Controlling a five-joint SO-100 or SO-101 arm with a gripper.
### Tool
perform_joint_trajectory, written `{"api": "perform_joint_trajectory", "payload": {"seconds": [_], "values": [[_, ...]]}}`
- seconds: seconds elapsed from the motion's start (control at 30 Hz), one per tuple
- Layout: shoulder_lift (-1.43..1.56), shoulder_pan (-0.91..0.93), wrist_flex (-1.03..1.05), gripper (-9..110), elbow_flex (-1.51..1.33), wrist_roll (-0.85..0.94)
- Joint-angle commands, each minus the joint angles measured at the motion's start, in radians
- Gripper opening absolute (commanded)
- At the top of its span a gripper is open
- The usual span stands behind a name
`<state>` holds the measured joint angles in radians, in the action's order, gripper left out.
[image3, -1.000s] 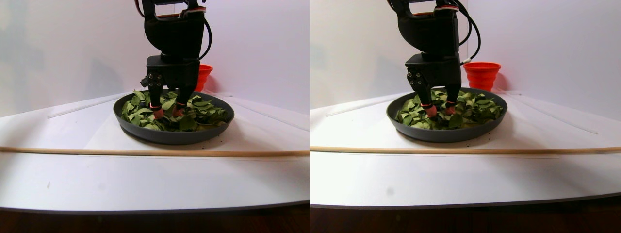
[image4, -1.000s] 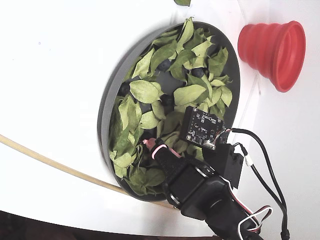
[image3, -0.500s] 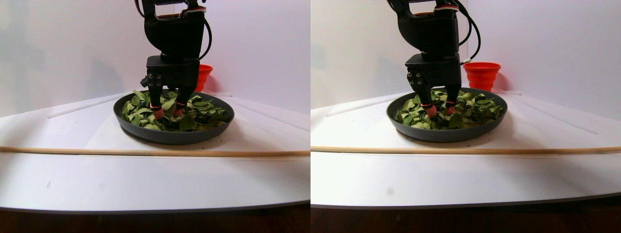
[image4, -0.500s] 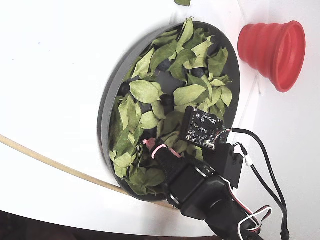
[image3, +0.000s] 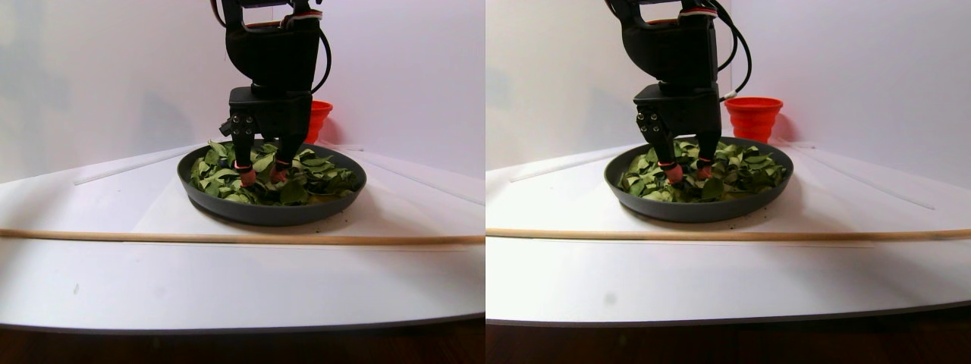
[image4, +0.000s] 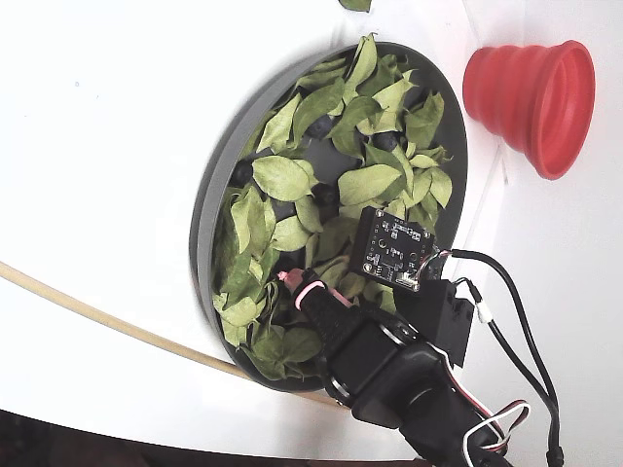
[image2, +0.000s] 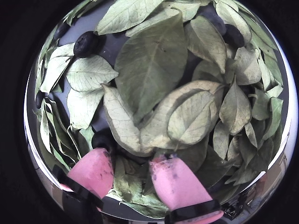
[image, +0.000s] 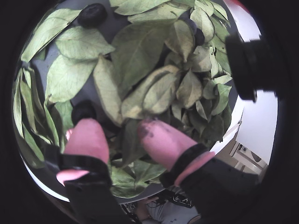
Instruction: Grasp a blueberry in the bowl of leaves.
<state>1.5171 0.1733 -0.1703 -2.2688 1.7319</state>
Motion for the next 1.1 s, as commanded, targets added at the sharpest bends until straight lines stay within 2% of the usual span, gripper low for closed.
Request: {"api": "perform_joint_trajectory", "payload": {"seconds": [0.0,0.63,1.07], "values": [[0.075,0.009,0.002,15,0.028,-0.003],[0.169,-0.006,0.044,15,0.021,-0.031],[0.201,-0.037,0.044,16,-0.003,-0.11]]}}
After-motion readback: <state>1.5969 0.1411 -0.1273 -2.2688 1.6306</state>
